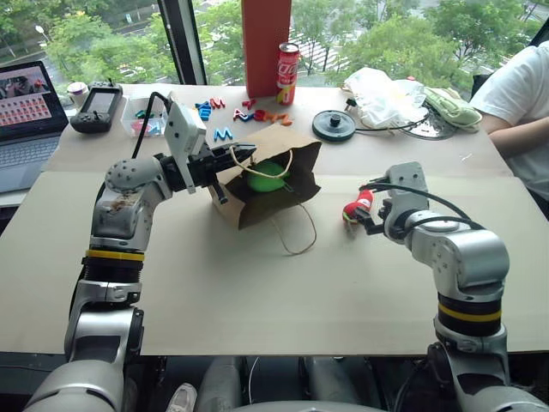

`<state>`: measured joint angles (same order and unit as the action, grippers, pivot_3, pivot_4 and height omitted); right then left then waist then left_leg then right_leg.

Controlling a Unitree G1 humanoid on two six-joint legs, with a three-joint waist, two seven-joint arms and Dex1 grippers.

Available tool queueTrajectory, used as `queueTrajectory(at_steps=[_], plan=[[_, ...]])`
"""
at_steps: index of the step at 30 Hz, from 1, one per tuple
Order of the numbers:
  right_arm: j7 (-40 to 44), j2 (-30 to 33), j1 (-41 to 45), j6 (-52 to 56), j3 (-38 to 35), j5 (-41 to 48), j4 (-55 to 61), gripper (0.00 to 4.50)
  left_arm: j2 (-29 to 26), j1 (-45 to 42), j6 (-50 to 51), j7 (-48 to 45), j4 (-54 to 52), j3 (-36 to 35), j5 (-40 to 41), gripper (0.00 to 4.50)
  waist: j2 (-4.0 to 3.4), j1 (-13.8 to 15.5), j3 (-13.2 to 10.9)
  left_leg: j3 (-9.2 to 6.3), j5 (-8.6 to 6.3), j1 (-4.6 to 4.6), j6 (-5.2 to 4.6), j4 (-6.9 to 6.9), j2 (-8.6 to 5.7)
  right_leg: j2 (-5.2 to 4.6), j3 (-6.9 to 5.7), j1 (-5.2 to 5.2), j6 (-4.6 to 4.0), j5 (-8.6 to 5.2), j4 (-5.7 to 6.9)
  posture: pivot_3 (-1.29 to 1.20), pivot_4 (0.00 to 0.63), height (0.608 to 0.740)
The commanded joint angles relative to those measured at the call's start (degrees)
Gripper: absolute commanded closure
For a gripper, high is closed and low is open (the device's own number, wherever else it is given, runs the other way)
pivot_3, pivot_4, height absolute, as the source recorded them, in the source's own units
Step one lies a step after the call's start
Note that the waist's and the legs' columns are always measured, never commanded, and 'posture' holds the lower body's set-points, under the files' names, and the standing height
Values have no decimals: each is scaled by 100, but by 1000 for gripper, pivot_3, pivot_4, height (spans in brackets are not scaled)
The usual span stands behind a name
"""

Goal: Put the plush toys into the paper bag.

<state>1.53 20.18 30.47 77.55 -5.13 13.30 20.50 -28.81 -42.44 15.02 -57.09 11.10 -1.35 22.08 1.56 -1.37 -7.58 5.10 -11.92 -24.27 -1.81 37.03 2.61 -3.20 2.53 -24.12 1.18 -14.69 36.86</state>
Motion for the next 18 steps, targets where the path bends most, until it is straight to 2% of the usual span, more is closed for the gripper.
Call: queueTrajectory(at_steps=[1, 10, 13, 18], plan=[[-287, -369, 62, -462, -28, -265, -197, 38, -9, -125, -83, 9, -108, -78, 24, 4500, 0, 12, 0, 0, 0, -1, 0, 0, 0, 0, 0, 0, 0, 0, 1, 0, 150, 739], [-425, -742, -136, -1029, 160, -570, -777, 38, -29, -133, -69, 18, -121, -94, 29, 4500, 0, 63, 0, 1, 0, -8, 0, -1, -5, -9, -6, 4, 0, 0, 14, 0, 150, 739], [-409, -770, -157, -1116, 179, -565, -797, 797, -39, -140, -67, 20, -113, -102, 29, 4500, 0, 58, 0, 0, 0, -7, 0, -1, -5, -9, -6, 4, 0, 0, 13, 0, 150, 739], [-349, -855, -90, -1225, 186, -492, -728, 2536, -41, -149, -70, 33, -93, -107, 20, 4500, 0, 49, 0, -1, 0, -5, 0, -1, -4, -6, -5, 3, 0, 0, 12, 0, 150, 739]])
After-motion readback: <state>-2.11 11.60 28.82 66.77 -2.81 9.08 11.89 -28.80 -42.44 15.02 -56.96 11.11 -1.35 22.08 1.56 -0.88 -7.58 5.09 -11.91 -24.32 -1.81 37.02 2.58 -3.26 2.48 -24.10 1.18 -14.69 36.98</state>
